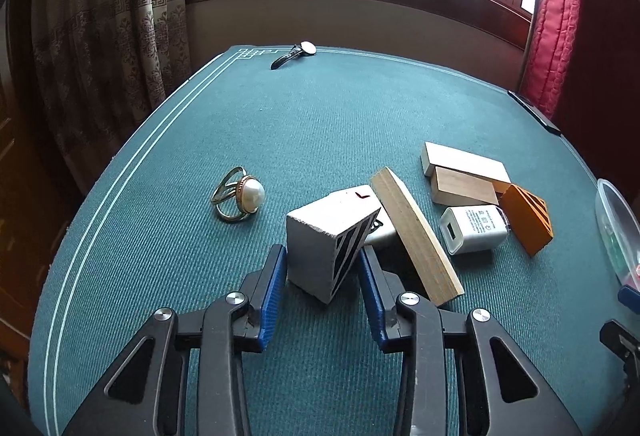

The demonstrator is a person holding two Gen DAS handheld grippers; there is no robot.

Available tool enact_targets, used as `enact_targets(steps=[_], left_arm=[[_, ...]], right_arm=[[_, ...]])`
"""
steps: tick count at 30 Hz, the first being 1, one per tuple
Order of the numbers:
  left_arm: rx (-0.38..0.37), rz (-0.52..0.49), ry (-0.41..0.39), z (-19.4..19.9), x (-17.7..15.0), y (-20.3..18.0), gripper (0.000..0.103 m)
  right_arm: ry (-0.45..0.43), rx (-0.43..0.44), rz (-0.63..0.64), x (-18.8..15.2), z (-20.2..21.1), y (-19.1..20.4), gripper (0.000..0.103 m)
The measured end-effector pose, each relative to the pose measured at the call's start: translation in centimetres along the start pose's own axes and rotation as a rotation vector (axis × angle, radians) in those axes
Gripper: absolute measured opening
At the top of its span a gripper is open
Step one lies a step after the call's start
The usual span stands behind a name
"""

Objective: Organize rigid objects
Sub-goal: 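Grasp the white triangular block with the left gripper while the right grasps the orange triangle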

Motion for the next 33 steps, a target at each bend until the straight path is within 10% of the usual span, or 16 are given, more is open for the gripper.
enact_targets(steps=[25,33], left_arm=[[-0.080,0.208,0.000,1.4,-2.1,2.9,0.031],[-0.048,0.213,-0.003,1.3,-1.3,3.5,0.051]], right_arm=[[0.045,0.064,0.046,7.0,-6.9,4.3,0.082],[0.076,0.057,0.069,7.3,-9.2,4.8,0.067]])
Point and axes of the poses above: each gripper's, at about its wrist camera, not at the fingertips, and z roughly against the way its jaws point, y to its left, x to its top, the point moved 6 cm from there along -z, roughly the way its jaws point, and after that the axes turned 2 degrees about -z, right-handed, at the moved point
